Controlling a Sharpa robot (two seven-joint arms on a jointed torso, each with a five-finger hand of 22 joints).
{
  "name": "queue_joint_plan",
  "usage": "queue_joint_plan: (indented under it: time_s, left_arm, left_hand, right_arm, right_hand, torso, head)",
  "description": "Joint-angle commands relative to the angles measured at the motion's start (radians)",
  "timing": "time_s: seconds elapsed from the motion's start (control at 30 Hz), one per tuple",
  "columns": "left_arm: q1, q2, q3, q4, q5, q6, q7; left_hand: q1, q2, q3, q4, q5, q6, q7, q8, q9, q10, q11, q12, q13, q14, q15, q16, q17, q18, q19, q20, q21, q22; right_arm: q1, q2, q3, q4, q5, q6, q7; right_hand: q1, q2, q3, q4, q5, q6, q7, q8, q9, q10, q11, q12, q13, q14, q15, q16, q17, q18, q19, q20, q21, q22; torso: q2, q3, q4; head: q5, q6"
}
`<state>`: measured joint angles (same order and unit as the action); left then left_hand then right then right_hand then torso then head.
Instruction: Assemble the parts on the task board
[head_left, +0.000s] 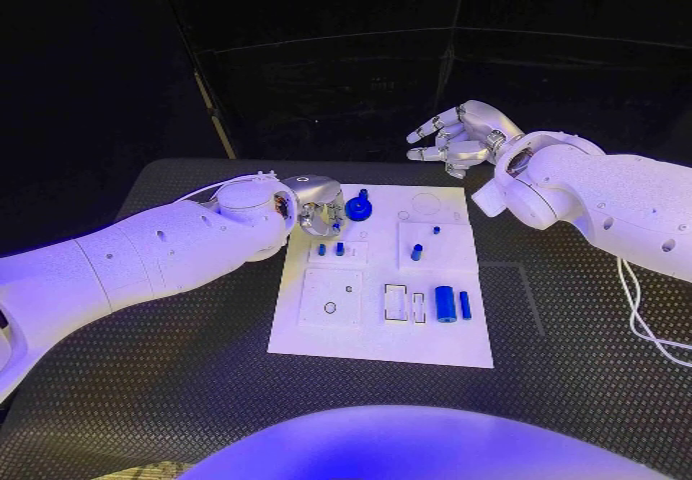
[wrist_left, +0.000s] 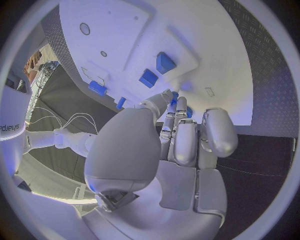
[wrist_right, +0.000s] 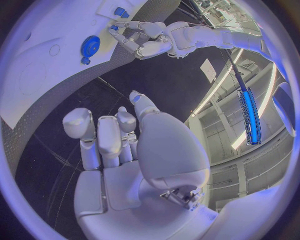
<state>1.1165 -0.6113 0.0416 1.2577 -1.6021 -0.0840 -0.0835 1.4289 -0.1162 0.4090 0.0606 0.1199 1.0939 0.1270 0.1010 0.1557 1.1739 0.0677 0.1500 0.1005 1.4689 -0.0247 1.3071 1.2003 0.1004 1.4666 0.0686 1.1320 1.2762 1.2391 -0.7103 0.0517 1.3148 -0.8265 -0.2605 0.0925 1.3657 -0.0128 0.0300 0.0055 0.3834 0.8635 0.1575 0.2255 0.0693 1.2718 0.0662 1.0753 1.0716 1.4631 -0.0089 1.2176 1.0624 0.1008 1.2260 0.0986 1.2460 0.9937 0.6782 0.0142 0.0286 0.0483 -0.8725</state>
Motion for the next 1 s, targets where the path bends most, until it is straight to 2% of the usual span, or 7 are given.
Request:
queue_joint_plan:
  time_s: [0.03, 0.53, 0.7, 1.0]
  left_arm:
    - [0.001, 0.002, 0.000, -0.003, 0.005, 0.018, -0.007]
    - [0.001, 0.007, -0.002, -0.010, 0.005, 0.037, -0.006]
    - [0.001, 0.006, -0.003, -0.012, 0.005, 0.038, -0.007]
    - [0.001, 0.004, -0.003, -0.012, 0.006, 0.029, -0.011]
  left_hand:
    - [-0.008, -0.001, 0.004, 0.000, -0.002, 0.004, 0.002, -0.004, -0.001, 0.005, -0.001, -0.004, -0.001, 0.035, 0.006, 0.003, 0.001, -0.018, 0.010, 0.010, 0.002, 0.001]
    - [-0.034, -0.020, 0.003, 0.005, -0.005, -0.020, 0.001, -0.025, -0.009, -0.005, 0.001, -0.024, -0.004, 0.033, 0.007, 0.004, -0.006, -0.016, 0.006, 0.011, -0.005, -0.001]
    - [-0.044, -0.029, 0.006, 0.006, -0.005, -0.055, 0.008, -0.040, -0.020, -0.017, 0.006, -0.039, -0.006, 0.030, 0.010, 0.001, -0.014, -0.014, 0.003, 0.014, -0.014, -0.005]
    - [-0.060, -0.047, 0.005, 0.006, -0.005, -0.155, 0.016, -0.040, -0.055, -0.060, 0.020, -0.075, -0.016, 0.024, 0.021, -0.006, -0.035, -0.008, -0.006, 0.023, -0.053, -0.026]
  right_arm:
    - [0.002, 0.000, 0.001, 0.002, -0.001, 0.005, 0.008]
    - [0.002, -0.001, 0.001, 0.003, -0.001, 0.004, 0.008]
    - [0.002, -0.002, 0.001, 0.003, -0.001, 0.003, 0.007]
    - [0.002, -0.003, 0.001, 0.000, -0.002, -0.002, 0.005]
  right_hand:
    - [-0.006, 0.003, 0.004, 0.000, 0.004, -0.002, -0.003, 0.005, 0.000, -0.001, -0.005, 0.004, 0.001, 0.010, -0.007, -0.004, 0.001, 0.017, 0.005, -0.004, -0.005, 0.001]
    - [-0.006, 0.003, 0.004, 0.000, 0.004, -0.002, -0.003, 0.005, 0.000, -0.001, -0.005, 0.004, 0.001, 0.010, -0.007, -0.004, 0.001, 0.017, 0.005, -0.004, -0.005, 0.001]
    - [-0.006, 0.003, 0.004, 0.000, 0.004, -0.002, -0.003, 0.005, 0.000, -0.001, -0.005, 0.004, 0.001, 0.010, -0.007, -0.004, 0.001, 0.017, 0.005, -0.004, -0.005, 0.001]
    - [-0.007, 0.001, 0.006, 0.000, 0.004, -0.002, -0.003, 0.006, -0.001, -0.005, -0.005, -0.002, -0.006, 0.009, -0.007, -0.009, -0.006, 0.019, 0.001, -0.004, -0.010, -0.006]
  torso:
    - [0.000, -0.0001, -0.0005]
    - [-0.001, 0.0004, 0.0003]
    - [-0.001, 0.0000, 0.0004]
    - [-0.001, -0.0002, 0.0006]
  head:
    - [-0.001, 0.000]
    - [-0.001, 0.000]
    - [0.000, 0.000]
    - [0.001, 0.000]
